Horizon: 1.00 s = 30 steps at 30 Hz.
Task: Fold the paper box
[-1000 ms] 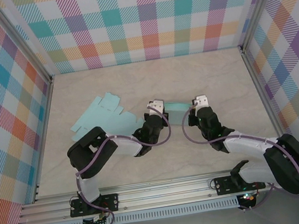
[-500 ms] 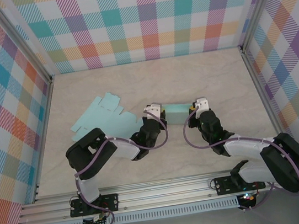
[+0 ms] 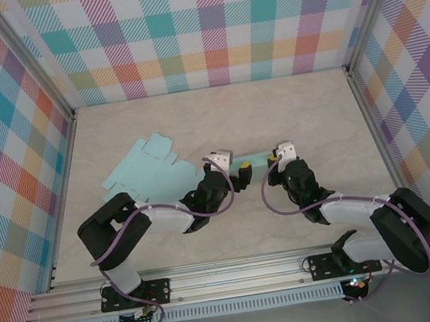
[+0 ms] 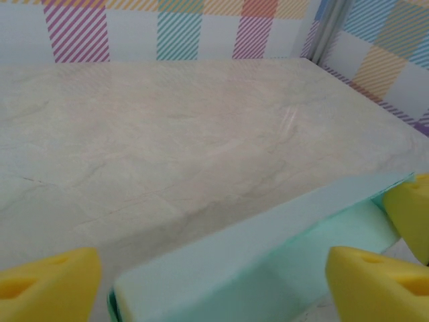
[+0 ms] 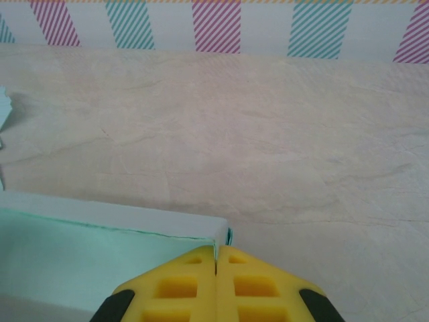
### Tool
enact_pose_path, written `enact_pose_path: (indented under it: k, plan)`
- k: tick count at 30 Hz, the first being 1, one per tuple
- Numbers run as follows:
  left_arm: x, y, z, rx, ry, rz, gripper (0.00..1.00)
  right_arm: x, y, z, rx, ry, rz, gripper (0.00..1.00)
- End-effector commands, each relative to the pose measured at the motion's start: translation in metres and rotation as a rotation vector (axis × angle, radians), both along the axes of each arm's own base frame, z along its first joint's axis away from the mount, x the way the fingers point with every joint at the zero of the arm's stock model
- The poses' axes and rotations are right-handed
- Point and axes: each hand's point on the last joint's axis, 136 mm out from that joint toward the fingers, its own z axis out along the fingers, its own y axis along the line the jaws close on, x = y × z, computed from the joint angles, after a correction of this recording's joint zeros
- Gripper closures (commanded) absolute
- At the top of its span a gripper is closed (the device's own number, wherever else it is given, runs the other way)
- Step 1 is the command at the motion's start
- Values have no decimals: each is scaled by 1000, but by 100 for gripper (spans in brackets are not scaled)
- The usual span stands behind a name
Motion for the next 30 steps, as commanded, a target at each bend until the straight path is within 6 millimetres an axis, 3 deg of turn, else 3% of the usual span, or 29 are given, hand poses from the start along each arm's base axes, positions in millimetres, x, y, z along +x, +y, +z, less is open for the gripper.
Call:
enact_pose_path:
  k: [1,6,11,19,30]
  plan:
    - [-4,9,20,-76,47,56,0,-1,11,-2,-10,10,51,100]
    - [2,30,44,-151,123,155,0,-1,11,-2,-13,13,53,100]
    - [9,43,50,-244,226,197,0,-2,11,0,-11,10,53,100]
    - [18,38,25,-264,343,183,4,-3,11,0,-15,12,55,100]
    - [18,33,-20,-233,426,196,20,-8,7,-1,-18,46,50,100]
